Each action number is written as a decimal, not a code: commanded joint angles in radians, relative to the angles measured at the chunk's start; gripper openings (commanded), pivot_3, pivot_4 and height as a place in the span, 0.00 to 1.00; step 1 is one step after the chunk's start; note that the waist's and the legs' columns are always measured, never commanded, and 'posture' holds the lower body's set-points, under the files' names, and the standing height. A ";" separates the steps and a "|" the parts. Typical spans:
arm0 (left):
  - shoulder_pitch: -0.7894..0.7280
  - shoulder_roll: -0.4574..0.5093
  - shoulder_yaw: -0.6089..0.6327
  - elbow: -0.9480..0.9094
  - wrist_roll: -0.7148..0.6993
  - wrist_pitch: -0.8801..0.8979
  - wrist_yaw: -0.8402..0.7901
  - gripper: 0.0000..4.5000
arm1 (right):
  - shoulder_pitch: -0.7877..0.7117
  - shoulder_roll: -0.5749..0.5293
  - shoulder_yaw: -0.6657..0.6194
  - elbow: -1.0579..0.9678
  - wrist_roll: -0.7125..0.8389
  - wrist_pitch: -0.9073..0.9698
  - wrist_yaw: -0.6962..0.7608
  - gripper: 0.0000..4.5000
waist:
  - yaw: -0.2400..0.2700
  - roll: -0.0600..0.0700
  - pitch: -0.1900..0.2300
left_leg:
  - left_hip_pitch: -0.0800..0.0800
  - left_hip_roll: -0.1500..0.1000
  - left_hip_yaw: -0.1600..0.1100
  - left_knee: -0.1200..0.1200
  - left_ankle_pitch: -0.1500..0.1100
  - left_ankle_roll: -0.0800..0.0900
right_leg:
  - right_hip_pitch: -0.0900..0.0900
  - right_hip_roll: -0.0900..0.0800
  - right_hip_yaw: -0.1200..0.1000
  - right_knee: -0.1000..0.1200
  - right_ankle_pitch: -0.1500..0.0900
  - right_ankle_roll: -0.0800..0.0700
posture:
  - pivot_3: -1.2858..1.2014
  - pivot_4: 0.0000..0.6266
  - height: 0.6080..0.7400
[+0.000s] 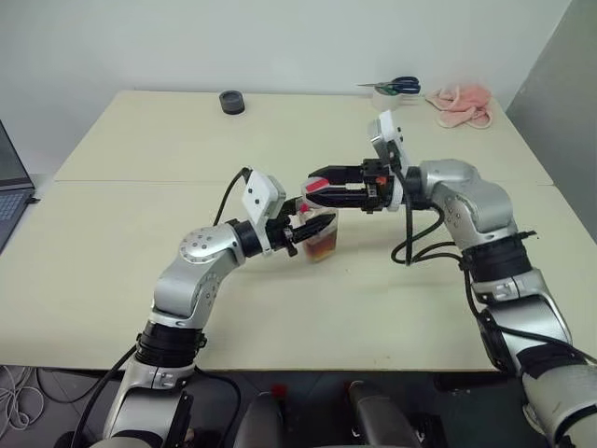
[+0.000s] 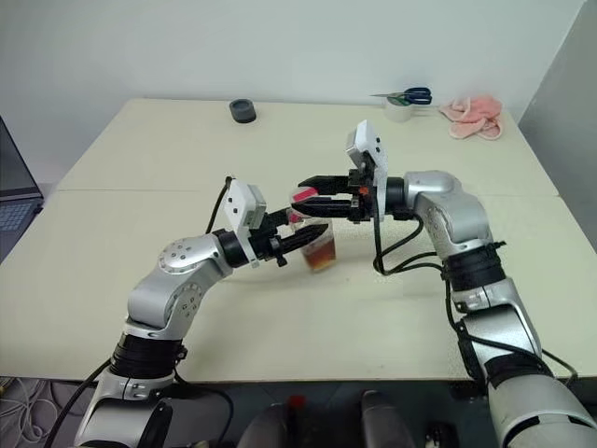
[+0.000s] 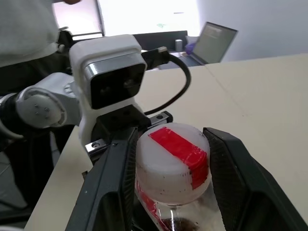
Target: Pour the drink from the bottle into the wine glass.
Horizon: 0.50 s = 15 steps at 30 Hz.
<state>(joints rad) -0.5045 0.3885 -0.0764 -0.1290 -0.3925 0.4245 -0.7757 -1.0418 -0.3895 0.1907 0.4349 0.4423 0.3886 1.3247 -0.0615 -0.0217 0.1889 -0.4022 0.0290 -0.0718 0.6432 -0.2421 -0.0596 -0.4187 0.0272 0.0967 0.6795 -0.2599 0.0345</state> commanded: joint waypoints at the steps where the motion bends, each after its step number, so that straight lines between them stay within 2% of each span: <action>1: -0.013 0.000 0.026 -0.083 -0.032 -0.001 0.004 0.42 | -0.078 0.018 0.018 0.148 -0.072 -0.146 0.102 0.40 | -0.002 0.000 0.000 | 0.000 0.000 0.000 0.000 0.000 0.000 | 0.000 0.000 0.000 0.000 0.000 0.000 | 0.52 0.24 1.00; 5: -0.008 0.006 0.030 -0.098 -0.037 0.007 0.015 0.42 | -0.116 0.025 0.012 0.258 -0.111 -0.229 0.140 0.40 | -0.001 0.000 0.000 | 0.000 0.000 0.000 0.000 0.000 0.000 | 0.000 0.000 0.000 0.000 0.000 -0.001 | 0.52 0.24 1.00; 12: -0.011 0.008 0.034 -0.099 -0.037 0.011 0.017 0.42 | -0.129 0.017 0.013 0.278 -0.120 -0.189 0.183 0.40 | 0.002 0.000 0.000 | 0.000 -0.001 0.000 0.000 0.000 0.000 | 0.000 -0.002 -0.001 0.001 0.001 -0.001 | 0.52 0.24 1.00; 15: -0.018 0.006 0.033 -0.089 -0.037 0.009 0.011 0.42 | -0.123 0.011 0.006 0.249 -0.117 -0.170 0.168 0.63 | 0.003 0.000 0.000 | 0.000 -0.001 -0.001 0.000 0.000 0.000 | 0.000 -0.002 -0.001 0.001 0.001 -0.001 | 0.52 0.24 1.00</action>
<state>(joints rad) -0.4987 0.3955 -0.0743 -0.1513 -0.3973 0.4553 -0.7538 -1.1578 -0.3583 0.2033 0.7094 0.3409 0.2136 1.4746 -0.0586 -0.0213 0.1892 -0.4024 0.0281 -0.0723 0.6433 -0.2421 -0.0598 -0.4188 0.0250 0.0960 0.6804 -0.2593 0.0335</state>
